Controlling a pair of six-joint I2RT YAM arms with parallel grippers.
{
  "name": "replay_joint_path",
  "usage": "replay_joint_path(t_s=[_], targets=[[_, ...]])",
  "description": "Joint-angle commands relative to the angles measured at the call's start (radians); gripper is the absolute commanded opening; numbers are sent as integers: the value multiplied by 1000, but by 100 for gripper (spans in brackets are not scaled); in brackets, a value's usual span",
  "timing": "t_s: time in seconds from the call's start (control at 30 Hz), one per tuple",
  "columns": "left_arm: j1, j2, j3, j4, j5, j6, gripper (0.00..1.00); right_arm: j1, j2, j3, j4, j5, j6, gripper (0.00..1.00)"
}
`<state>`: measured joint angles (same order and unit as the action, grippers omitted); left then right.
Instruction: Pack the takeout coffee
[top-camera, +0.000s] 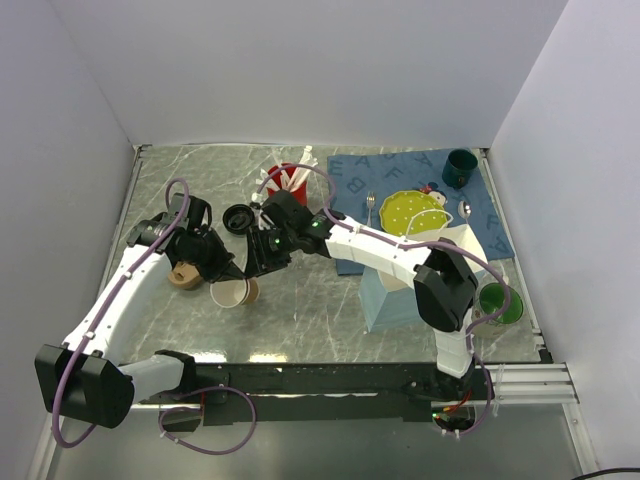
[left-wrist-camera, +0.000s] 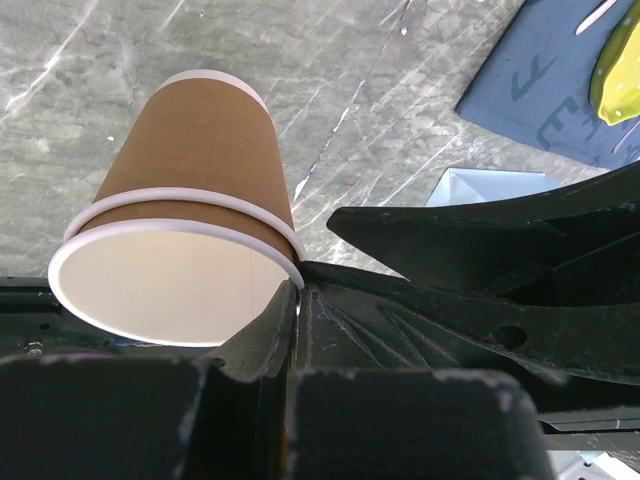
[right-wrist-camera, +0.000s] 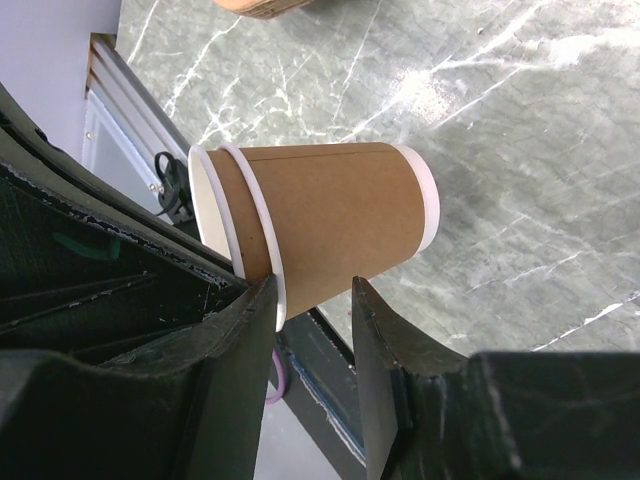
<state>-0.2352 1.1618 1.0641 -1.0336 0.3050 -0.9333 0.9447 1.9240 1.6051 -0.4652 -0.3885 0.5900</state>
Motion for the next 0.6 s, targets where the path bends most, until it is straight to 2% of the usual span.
replay_joint_path(t_s=[0.0,0.57], targets=[[-6,-31,62,38,52,-27,1,9,64,-1,-133,82,-33,42],[-4,-16,129,14,49,-19,1,8,104,-5,-197,137,-45,41]])
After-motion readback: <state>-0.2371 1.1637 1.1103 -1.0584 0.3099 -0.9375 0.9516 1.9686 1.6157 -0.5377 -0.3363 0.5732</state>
